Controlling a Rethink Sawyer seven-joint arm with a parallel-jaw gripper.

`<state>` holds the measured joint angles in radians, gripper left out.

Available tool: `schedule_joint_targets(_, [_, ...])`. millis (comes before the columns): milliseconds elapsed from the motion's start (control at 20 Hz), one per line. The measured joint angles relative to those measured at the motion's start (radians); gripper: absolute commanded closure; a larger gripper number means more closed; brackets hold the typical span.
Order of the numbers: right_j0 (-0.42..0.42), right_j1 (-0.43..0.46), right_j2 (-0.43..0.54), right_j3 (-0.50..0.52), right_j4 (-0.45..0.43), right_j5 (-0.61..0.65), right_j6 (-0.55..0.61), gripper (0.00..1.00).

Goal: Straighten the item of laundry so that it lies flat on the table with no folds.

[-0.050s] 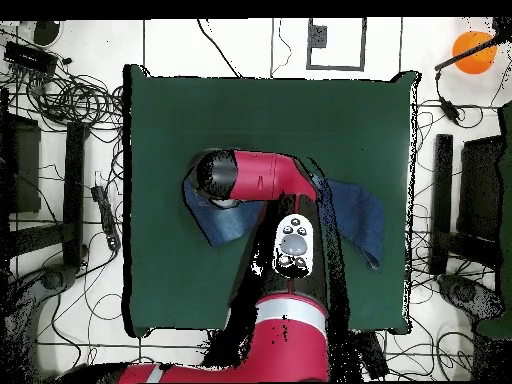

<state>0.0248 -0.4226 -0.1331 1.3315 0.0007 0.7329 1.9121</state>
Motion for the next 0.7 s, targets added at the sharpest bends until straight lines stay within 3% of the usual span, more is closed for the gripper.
schedule_joint_targets(700, [-0.034,-0.003,-0.01,0.0,0.002,0.0,0.0,0.0])
